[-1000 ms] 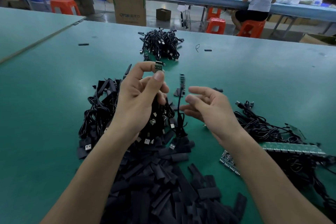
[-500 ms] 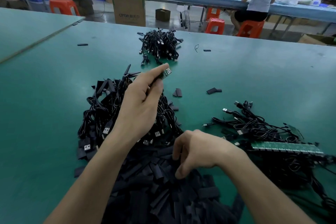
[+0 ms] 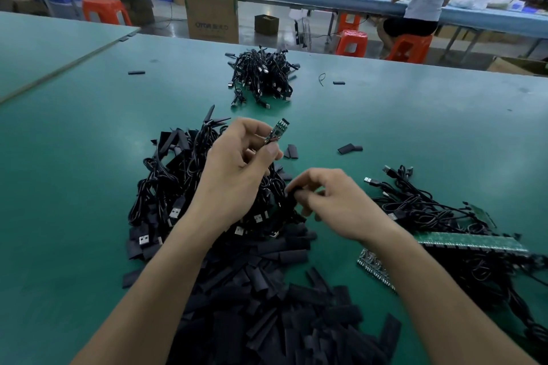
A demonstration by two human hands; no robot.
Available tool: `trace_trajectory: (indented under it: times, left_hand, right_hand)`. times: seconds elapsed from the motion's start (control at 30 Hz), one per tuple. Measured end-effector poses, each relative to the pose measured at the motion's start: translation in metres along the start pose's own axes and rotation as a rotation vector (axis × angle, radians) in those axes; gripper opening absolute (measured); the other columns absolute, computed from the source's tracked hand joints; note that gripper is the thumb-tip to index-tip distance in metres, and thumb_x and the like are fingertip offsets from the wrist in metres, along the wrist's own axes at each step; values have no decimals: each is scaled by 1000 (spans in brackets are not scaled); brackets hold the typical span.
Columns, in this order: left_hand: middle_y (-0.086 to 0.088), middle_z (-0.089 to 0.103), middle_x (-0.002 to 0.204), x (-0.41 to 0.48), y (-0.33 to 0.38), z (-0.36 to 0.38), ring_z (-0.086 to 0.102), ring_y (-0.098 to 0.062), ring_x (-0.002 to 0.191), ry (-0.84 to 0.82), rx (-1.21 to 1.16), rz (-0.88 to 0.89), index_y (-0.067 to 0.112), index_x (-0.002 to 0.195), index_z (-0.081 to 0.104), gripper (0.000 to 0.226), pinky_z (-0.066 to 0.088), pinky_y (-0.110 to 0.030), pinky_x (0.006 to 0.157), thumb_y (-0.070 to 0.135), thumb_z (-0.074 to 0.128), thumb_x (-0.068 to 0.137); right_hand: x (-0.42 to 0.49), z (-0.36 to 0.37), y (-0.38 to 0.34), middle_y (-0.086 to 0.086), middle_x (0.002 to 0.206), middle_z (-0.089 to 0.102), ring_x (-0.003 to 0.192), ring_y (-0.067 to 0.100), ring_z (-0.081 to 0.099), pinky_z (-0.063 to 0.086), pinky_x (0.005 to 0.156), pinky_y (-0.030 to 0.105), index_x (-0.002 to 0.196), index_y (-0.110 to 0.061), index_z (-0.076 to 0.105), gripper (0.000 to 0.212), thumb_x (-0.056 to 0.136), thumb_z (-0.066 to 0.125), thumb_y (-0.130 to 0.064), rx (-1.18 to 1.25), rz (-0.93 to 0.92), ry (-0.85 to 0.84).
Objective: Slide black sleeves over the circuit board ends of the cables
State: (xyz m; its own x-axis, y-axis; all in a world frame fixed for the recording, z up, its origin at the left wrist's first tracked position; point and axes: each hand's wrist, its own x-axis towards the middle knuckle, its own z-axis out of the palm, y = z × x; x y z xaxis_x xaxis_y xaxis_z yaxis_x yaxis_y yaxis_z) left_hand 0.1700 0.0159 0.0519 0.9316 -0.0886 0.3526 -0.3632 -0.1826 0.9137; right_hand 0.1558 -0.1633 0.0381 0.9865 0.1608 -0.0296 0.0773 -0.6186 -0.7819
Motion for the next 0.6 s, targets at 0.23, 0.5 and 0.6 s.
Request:
trace_trajectory:
  times: [0.23,0.5,0.6]
  left_hand:
    - [-7,71,86,0,3,-3,57,-34,76,61,-72,95,35,98,66,23,52,-41,72,12,65,96]
    - [-6,67,85,-1,2,-3,51,-22,69,82,-69,104,35,98,68,25,51,-42,72,11,66,95]
    - [-8,69,87,0,2,-3,56,-38,77,88,-71,96,37,97,67,26,51,-44,72,11,65,96]
  right_hand:
    - [-5,6,11,-3,74,68,62,5,62,44,57,17,103,-29,62,19,88,74,-32,-196,83,-70]
    - [-14,36,-11,-10,74,67,63,1,61,50,57,21,76,-29,67,31,69,82,-55,-300,67,-327]
    - [-18,44,-14,-8,87,64,80,14,64,58,73,36,91,-30,58,43,65,86,-48,-370,101,-408]
